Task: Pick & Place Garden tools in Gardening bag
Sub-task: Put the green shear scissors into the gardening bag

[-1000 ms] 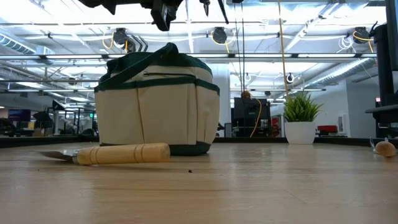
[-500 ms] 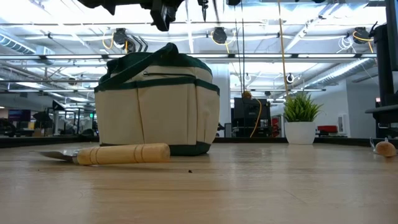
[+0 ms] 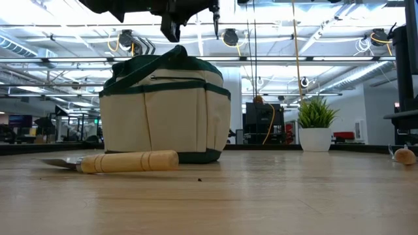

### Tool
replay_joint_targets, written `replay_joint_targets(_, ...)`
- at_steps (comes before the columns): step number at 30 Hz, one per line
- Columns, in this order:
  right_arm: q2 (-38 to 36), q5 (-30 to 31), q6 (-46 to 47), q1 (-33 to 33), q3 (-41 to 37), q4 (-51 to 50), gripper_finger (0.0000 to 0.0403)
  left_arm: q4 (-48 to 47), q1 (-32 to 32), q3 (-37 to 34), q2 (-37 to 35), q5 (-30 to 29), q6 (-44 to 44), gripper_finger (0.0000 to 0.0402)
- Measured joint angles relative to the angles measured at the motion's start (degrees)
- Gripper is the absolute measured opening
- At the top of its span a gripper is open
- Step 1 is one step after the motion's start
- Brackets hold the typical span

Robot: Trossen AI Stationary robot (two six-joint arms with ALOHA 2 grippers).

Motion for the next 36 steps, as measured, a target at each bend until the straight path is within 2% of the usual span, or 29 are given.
replay_joint_targets(5, 0.0, 4.2, 0.0, 0.0, 0.1, 0.1, 0.0046, 0.0, 3.0, 0.0, -0.1, 5.6, 5.3, 0.0244)
replay_joint_targets(16, 0.1, 15.9, 0.3, -0.1, -0.2, -1.4, 0.0046, 0.5, 10.3, 0.1, -0.6, 20.8, 17.2, 0.0250)
replay_joint_targets(24, -0.3, 16.4, 10.8, 0.0, -0.2, -2.9, 0.0047, -6.8, 14.6, 0.1, -0.6, 31.0, 27.9, 0.0250)
replay_joint_targets(30, -0.3, 16.0, 22.4, 0.3, -0.2, -5.6, 0.0047, -23.3, 17.8, 0.1, -1.6, 30.6, 40.4, 0.0250)
replay_joint_targets(34, -0.3, 15.4, 31.1, 0.6, -0.2, -8.2, 0.0047, -37.9, 20.8, 0.1, -4.1, 24.0, 50.3, 0.0250)
replay_joint_targets(36, -0.3, 12.9, 35.7, 0.6, -0.2, -8.3, 0.0047, -42.9, 22.2, 0.1, -6.1, 20.5, 53.8, 0.0250)
